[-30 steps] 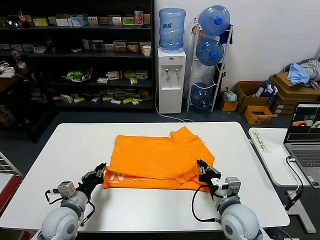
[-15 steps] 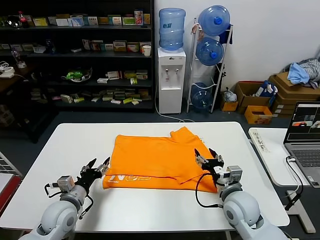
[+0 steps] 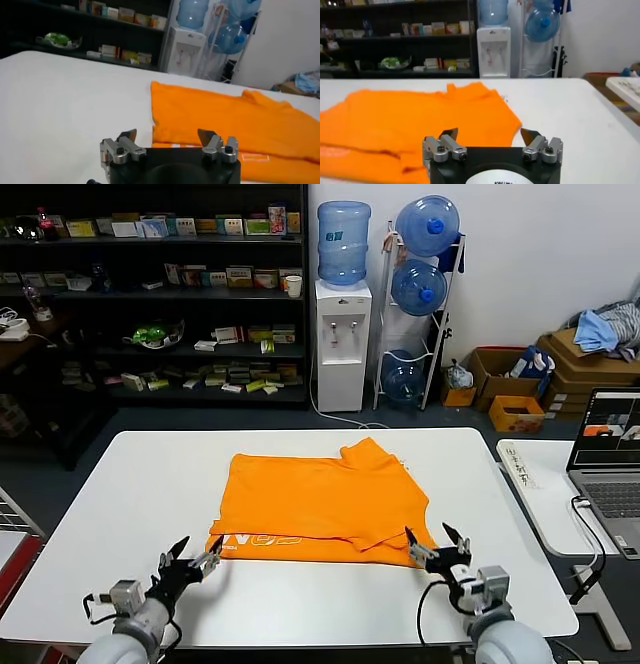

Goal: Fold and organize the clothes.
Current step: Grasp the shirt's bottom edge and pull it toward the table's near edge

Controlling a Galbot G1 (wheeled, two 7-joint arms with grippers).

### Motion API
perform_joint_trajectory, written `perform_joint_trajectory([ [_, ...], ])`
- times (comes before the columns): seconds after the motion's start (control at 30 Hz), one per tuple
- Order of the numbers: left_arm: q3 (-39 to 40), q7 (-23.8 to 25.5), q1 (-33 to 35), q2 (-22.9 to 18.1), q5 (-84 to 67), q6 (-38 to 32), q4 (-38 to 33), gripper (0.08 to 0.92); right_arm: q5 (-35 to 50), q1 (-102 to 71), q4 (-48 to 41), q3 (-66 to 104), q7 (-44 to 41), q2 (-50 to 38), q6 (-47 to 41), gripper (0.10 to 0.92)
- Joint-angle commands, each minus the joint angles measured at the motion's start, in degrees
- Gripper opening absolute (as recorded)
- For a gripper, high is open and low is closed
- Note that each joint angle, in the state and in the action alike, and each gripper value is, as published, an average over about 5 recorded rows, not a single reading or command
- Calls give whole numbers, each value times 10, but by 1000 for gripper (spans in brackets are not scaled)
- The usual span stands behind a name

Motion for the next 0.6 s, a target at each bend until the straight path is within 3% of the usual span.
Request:
perform_joint_trajectory([
  [0.03,-14,46,73,-8,43,-28,1,823,-27,-74,-4,28,-44,6,27,823],
  [0.43,1,54,15,-17,37,-33,47,823,-25,-26,-30,1,-33,28,12,820],
  [0.6,7,54,0,-18,31,-32,50,823,-23,-9,-34,-8,-27,30,6,727],
])
